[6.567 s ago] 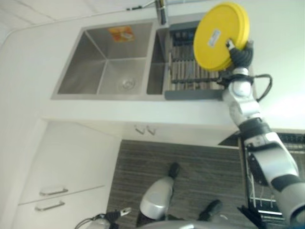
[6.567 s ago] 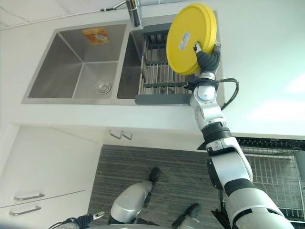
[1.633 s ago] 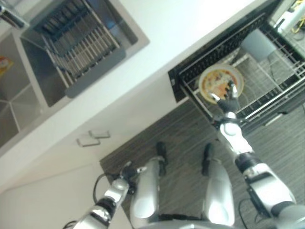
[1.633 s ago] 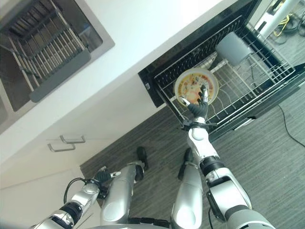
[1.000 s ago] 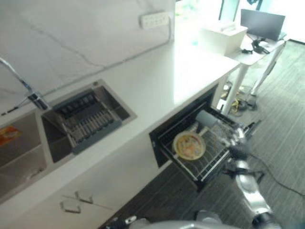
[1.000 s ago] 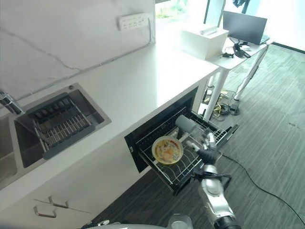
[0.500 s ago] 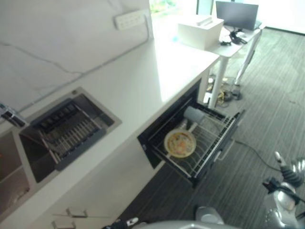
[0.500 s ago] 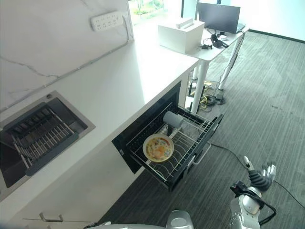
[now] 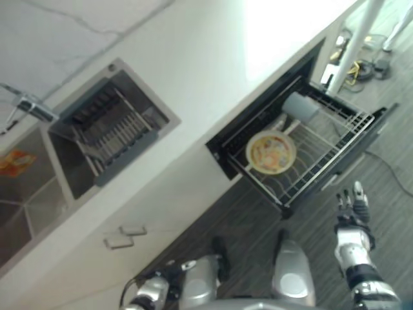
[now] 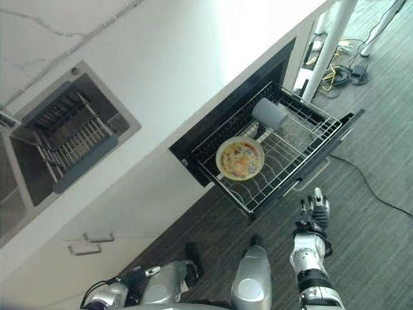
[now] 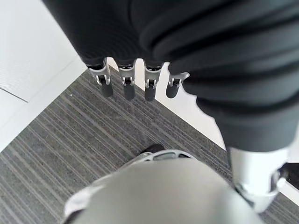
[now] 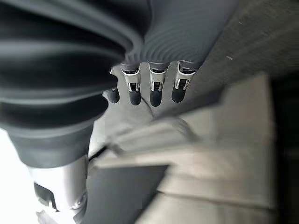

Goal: Place the dishes in the dishwasher.

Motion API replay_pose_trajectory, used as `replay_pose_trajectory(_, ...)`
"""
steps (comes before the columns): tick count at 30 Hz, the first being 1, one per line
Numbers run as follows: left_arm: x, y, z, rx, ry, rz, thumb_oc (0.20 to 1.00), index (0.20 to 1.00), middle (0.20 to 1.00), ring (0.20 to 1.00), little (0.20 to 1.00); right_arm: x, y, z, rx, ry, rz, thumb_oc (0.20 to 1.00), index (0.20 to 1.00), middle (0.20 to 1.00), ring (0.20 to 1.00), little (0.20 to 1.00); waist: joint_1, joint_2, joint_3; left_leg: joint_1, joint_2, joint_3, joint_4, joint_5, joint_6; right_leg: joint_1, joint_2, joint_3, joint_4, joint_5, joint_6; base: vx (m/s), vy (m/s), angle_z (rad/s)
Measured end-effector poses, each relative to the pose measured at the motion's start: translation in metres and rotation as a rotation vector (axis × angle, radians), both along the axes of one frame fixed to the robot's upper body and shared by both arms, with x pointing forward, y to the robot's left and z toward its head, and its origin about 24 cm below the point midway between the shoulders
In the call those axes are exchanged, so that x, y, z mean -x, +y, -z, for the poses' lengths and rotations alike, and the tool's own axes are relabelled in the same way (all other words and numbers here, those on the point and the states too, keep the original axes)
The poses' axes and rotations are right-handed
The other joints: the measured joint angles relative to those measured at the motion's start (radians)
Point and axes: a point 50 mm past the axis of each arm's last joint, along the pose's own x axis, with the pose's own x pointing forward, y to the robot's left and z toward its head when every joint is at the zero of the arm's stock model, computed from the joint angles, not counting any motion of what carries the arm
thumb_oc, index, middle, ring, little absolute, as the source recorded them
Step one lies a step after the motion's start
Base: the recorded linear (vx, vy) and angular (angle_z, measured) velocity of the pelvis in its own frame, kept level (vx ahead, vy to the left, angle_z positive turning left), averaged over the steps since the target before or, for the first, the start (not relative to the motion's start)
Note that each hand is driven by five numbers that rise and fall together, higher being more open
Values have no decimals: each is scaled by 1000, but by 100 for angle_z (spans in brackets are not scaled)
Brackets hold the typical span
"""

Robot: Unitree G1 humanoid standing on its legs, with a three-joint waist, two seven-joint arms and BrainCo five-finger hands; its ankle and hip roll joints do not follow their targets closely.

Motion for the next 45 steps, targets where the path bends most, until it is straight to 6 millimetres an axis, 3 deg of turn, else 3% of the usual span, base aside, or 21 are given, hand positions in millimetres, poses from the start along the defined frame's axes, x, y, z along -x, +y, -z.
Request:
replay_pose_trajectory(3, 4, -2, 1, 9, 0, -2, 1000, 1000, 1000, 1000, 1000, -2, 3, 4, 3, 29, -72, 1000, 1000, 1000, 1000, 1000, 1, 21, 2, 2, -12, -4, 5, 4, 2, 1, -13, 0, 8, -5, 4, 5, 129, 6)
replay_pose_trajectory(7, 6, -2, 2, 27, -3, 2, 1000, 1000, 1000, 1000, 1000, -10, -4, -7, 53, 18, -126, 1000, 1000, 1000, 1000, 1000, 2, 46, 13, -18, -15, 1, 11, 4, 3, -14, -17, 0, 3, 12, 18, 27, 81, -2)
replay_pose_trajectory(12, 4, -2, 1, 44, -17, 6, 1000, 1000, 1000, 1000, 1000, -34, -11, -35, 143, -16, -203, 1000, 1000, 1000, 1000, 1000, 3, 55, 37, -71, -11, -1, 1, 22, 5, -69, -12, -1, -1, 22, 2, 16, 11, 0)
replay_pose_trajectory(14, -5, -1, -2, 47, -42, 16, 1000, 1000, 1000, 1000, 1000, -48, -13, -54, 182, -57, -232, 1000, 1000, 1000, 1000, 1000, 15, 52, 80, -85, -9, -2, -5, 36, 8, -87, -8, -1, -2, 34, 5, -7, -16, 0)
replay_pose_trajectory(21, -29, 15, -13, 21, -105, -8, 1000, 1000, 1000, 1000, 1000, -78, 0, -80, 190, -98, -320, 1000, 1000, 1000, 1000, 1000, 78, -13, 128, -166, 13, -37, 14, 58, 1, -140, 13, -27, -2, 55, -13, 26, -60, 10)
replay_pose_trajectory(30, -31, 19, -15, 29, -102, -42, 1000, 1000, 1000, 1000, 1000, -97, 6, -104, 252, -95, -387, 1000, 1000, 1000, 1000, 1000, 139, -27, 134, -201, 11, -64, 14, 63, 1, -133, 15, -58, -41, 77, -10, 43, 16, 8)
replay_pose_trajectory(34, -28, 23, -14, 36, -86, -77, 1000, 1000, 1000, 1000, 1000, -107, 2, -124, 316, -84, -402, 1000, 1000, 1000, 1000, 1000, 180, -29, 136, -236, 8, -94, 13, 70, 3, -133, 12, -97, -60, 81, -9, 36, 28, 23)
replay_pose_trajectory(36, -29, 27, -16, 28, -90, -82, 1000, 1000, 1000, 1000, 1000, -112, 2, -132, 362, -69, -415, 1000, 1000, 1000, 1000, 1000, 180, -30, 136, -253, 7, -112, 14, 76, 3, -134, 13, -113, -68, 85, -9, 18, -4, 20)
replay_pose_trajectory(39, -30, 32, -17, 17, -93, -87, 1000, 1000, 1000, 1000, 1000, -121, 5, -148, 404, -63, -419, 1000, 1000, 1000, 1000, 1000, 199, -35, 137, -286, 10, -138, 29, 77, 1, -143, 15, -139, -69, 84, -11, 20, -8, 20)
replay_pose_trajectory(42, -30, 35, -18, 28, -100, -122, 1000, 1000, 1000, 1000, 1000, -134, 20, -172, 495, -96, -473, 1000, 1000, 1000, 1000, 1000, 215, -60, 137, -305, 14, -156, 45, 77, 1, -146, 19, -152, -69, 84, -12, 23, -27, 13)
replay_pose_trajectory(43, -31, 36, -19, 30, -110, -136, 1000, 1000, 1000, 1000, 1000, -141, 31, -193, 527, -163, -508, 1000, 1000, 1000, 1000, 1000, 216, -66, 137, -318, 15, -168, 54, 78, 1, -146, 20, -164, -68, 84, -14, 31, -43, 21)
replay_pose_trajectory(45, -30, 45, -21, 8, -108, -138, 1000, 1000, 1000, 1000, 1000, -146, 31, -201, 546, -126, -473, 1000, 1000, 1000, 1000, 1000, 245, -95, 136, -335, 19, -186, 69, 78, 0, -146, 23, -181, -68, 84, -17, 35, -54, 21)
